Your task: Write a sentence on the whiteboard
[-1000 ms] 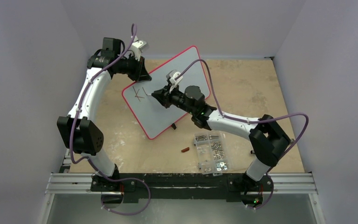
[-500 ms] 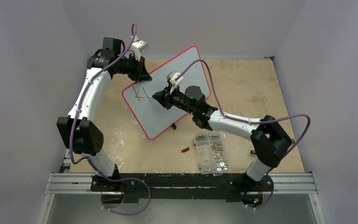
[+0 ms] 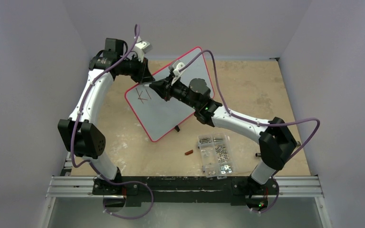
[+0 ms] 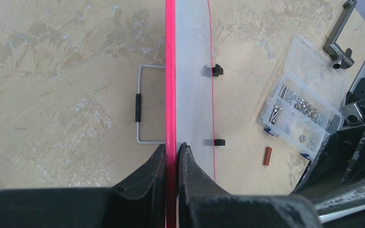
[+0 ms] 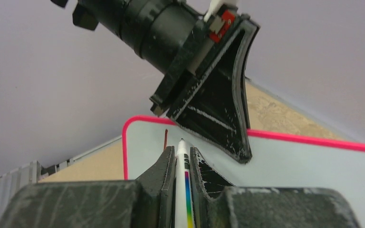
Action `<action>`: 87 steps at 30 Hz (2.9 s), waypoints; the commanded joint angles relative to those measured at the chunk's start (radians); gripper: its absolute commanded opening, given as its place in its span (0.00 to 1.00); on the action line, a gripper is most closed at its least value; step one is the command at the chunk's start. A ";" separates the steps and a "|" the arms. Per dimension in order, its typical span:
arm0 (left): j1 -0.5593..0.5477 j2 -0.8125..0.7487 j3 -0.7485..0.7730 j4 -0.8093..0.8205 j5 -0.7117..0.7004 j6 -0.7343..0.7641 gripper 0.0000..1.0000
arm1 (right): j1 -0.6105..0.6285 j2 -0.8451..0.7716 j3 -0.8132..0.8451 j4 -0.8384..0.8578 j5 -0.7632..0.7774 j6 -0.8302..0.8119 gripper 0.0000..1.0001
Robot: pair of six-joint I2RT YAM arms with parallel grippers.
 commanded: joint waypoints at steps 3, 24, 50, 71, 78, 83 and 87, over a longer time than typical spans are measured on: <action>-0.024 -0.004 0.003 -0.083 -0.066 0.104 0.00 | -0.002 0.042 0.086 0.032 0.020 0.013 0.00; -0.024 -0.007 0.003 -0.084 -0.070 0.107 0.00 | -0.003 0.032 0.037 -0.051 0.136 -0.027 0.00; -0.026 -0.015 0.001 -0.088 -0.082 0.110 0.00 | -0.005 -0.073 -0.026 -0.059 0.074 -0.039 0.00; -0.027 -0.019 -0.001 -0.089 -0.080 0.112 0.00 | -0.013 0.000 0.000 -0.101 0.135 -0.034 0.00; -0.027 -0.021 -0.002 -0.089 -0.083 0.114 0.00 | -0.013 -0.026 -0.065 -0.111 0.136 -0.033 0.00; -0.029 -0.020 -0.002 -0.089 -0.083 0.112 0.00 | -0.013 -0.043 -0.105 -0.111 0.137 -0.024 0.00; -0.030 -0.019 -0.002 -0.090 -0.085 0.114 0.00 | -0.013 -0.045 -0.107 -0.109 0.139 -0.022 0.00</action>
